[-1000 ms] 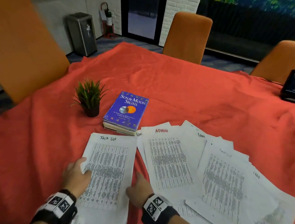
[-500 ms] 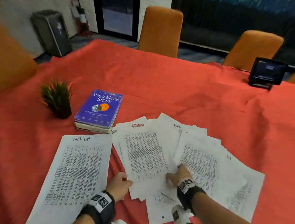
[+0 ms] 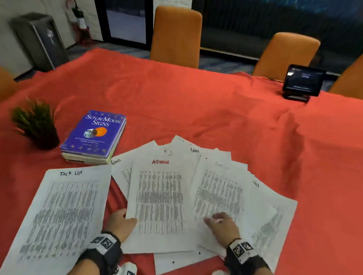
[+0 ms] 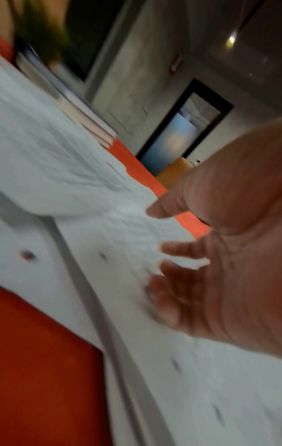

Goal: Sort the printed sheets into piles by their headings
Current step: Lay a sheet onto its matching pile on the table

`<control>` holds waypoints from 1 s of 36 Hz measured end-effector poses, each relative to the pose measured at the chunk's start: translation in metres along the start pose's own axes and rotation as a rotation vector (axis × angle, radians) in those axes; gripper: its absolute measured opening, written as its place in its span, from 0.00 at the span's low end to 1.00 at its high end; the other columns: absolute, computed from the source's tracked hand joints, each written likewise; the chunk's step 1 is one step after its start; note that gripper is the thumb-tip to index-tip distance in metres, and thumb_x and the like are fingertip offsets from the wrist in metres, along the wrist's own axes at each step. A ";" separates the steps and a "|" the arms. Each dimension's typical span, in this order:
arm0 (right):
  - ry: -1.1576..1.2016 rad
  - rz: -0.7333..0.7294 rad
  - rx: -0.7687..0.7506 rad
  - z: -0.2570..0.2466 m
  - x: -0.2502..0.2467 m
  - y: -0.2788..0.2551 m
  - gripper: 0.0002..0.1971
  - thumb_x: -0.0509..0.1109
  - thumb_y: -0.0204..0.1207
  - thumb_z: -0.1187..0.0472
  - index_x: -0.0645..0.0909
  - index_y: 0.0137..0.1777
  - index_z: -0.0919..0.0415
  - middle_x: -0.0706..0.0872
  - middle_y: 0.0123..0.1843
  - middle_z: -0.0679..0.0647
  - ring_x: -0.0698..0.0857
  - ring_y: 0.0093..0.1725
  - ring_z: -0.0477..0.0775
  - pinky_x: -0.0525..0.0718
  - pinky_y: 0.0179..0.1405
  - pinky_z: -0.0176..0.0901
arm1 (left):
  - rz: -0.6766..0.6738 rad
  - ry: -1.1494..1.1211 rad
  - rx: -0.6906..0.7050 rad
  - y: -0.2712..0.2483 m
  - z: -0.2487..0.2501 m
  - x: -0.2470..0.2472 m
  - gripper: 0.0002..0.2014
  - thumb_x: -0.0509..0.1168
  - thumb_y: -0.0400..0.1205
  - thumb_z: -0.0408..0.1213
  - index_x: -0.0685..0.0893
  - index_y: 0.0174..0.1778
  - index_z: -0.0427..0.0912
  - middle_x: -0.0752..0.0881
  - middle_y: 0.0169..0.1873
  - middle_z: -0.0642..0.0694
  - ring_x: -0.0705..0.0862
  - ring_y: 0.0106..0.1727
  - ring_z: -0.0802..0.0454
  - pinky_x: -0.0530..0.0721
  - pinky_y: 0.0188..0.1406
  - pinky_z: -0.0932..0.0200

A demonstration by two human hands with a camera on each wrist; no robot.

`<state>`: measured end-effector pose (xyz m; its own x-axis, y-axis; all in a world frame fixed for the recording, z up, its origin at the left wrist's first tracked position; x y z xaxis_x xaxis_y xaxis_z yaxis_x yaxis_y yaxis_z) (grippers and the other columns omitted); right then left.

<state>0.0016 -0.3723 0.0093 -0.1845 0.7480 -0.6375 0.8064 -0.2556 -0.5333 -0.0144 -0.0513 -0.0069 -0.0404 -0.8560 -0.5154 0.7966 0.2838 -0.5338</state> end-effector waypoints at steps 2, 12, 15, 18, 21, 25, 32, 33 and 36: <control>0.038 0.212 0.109 0.018 -0.023 0.008 0.32 0.79 0.66 0.44 0.74 0.67 0.57 0.82 0.62 0.63 0.85 0.52 0.60 0.82 0.54 0.46 | 0.050 0.004 0.015 -0.006 0.004 0.001 0.06 0.68 0.75 0.30 0.84 0.38 0.47 0.90 0.39 0.44 0.88 0.41 0.44 0.86 0.44 0.52; -0.048 0.146 0.313 0.037 -0.044 0.023 0.37 0.81 0.65 0.51 0.63 0.66 0.61 0.81 0.55 0.60 0.84 0.48 0.62 0.85 0.43 0.49 | 0.143 0.074 0.099 -0.020 -0.001 -0.013 0.04 0.69 0.77 0.34 0.82 0.45 0.46 0.87 0.41 0.46 0.86 0.47 0.42 0.80 0.49 0.54; -0.007 0.137 0.316 0.032 -0.044 0.027 0.29 0.79 0.67 0.59 0.64 0.60 0.63 0.79 0.43 0.57 0.81 0.37 0.56 0.84 0.34 0.48 | 0.102 0.027 0.085 -0.022 0.000 -0.008 0.02 0.69 0.77 0.34 0.84 0.44 0.44 0.89 0.41 0.48 0.87 0.45 0.46 0.82 0.50 0.53; 0.014 0.135 0.351 0.031 -0.044 0.031 0.24 0.76 0.65 0.64 0.70 0.57 0.68 0.83 0.43 0.59 0.84 0.38 0.57 0.87 0.31 0.47 | 0.065 -0.026 0.111 -0.024 0.005 -0.003 0.04 0.68 0.78 0.31 0.84 0.41 0.45 0.90 0.40 0.50 0.88 0.44 0.48 0.84 0.48 0.52; -0.018 0.119 0.294 0.036 -0.042 0.039 0.10 0.71 0.68 0.65 0.80 0.48 0.68 0.87 0.43 0.59 0.88 0.42 0.60 0.88 0.37 0.45 | 0.018 -0.118 0.119 -0.026 0.009 0.000 0.06 0.68 0.79 0.29 0.85 0.41 0.45 0.91 0.39 0.49 0.89 0.45 0.46 0.85 0.50 0.49; 0.027 0.143 0.131 0.036 -0.042 0.037 0.09 0.64 0.78 0.57 0.81 0.47 0.64 0.85 0.41 0.54 0.82 0.38 0.53 0.79 0.34 0.41 | -0.037 -0.273 0.092 -0.029 0.010 -0.001 0.07 0.66 0.81 0.29 0.87 0.46 0.45 0.93 0.42 0.46 0.90 0.47 0.44 0.86 0.54 0.44; 0.181 -0.044 0.001 0.027 -0.035 0.022 0.08 0.67 0.70 0.71 0.84 0.48 0.70 0.90 0.46 0.63 0.89 0.48 0.63 0.88 0.49 0.53 | -0.104 -0.411 0.039 -0.034 0.014 -0.002 0.11 0.64 0.81 0.25 0.88 0.53 0.41 0.92 0.47 0.41 0.90 0.51 0.40 0.84 0.58 0.43; 0.200 -0.104 -0.014 0.025 -0.031 0.019 0.10 0.67 0.69 0.72 0.85 0.49 0.69 0.91 0.46 0.62 0.90 0.48 0.62 0.89 0.50 0.53 | -0.116 -0.396 0.046 -0.033 0.014 -0.001 0.11 0.64 0.80 0.25 0.88 0.52 0.40 0.92 0.47 0.41 0.89 0.50 0.41 0.84 0.58 0.45; 0.238 -0.264 -0.079 0.014 -0.018 0.006 0.14 0.65 0.68 0.74 0.86 0.52 0.67 0.92 0.47 0.59 0.91 0.49 0.58 0.89 0.54 0.54 | -0.159 -0.258 0.069 -0.031 0.011 0.005 0.07 0.68 0.78 0.29 0.89 0.47 0.44 0.93 0.46 0.46 0.89 0.51 0.46 0.83 0.60 0.48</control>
<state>0.0023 -0.3958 0.0101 -0.2631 0.9060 -0.3315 0.7910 0.0059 -0.6118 -0.0332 -0.0693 0.0143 -0.0203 -0.9712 -0.2374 0.8322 0.1152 -0.5424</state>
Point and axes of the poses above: each hand's wrist, its own y-axis towards the middle knuckle, its own x-axis out of the palm, z = x × y, the point moved 2 cm from there along y, towards the middle knuckle
